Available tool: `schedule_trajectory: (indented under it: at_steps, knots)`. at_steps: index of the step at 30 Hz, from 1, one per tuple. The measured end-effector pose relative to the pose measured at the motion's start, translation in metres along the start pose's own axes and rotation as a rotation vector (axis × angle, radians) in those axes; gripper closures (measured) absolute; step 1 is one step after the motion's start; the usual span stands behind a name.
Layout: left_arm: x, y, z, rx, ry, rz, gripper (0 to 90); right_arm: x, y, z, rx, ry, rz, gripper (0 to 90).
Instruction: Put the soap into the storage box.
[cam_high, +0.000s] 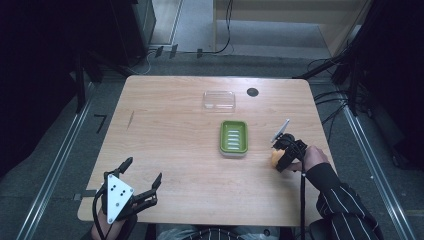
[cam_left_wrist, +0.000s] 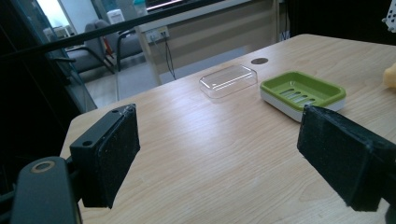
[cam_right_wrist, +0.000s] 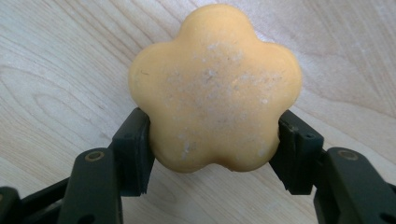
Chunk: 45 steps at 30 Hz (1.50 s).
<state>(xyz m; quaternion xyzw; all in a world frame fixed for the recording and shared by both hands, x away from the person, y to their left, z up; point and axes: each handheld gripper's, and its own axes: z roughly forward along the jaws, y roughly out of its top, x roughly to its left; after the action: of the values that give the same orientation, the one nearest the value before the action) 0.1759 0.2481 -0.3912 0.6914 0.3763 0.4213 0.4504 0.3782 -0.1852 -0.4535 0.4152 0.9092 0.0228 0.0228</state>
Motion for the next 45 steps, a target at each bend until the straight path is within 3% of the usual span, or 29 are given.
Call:
schedule_trajectory:
  at_steps: [19, 45]
  knots:
    - [-0.001, 0.0, 0.0, 0.003, 0.0, 0.004, 13.5, -0.002, 0.003, -0.015, -0.053, -0.002, 0.002, 40.2]
    - [0.0, 0.0, 0.0, 0.003, -0.001, 0.004, 13.5, 0.0, 0.032, -0.033, -0.128, -0.043, -0.026, 40.2]
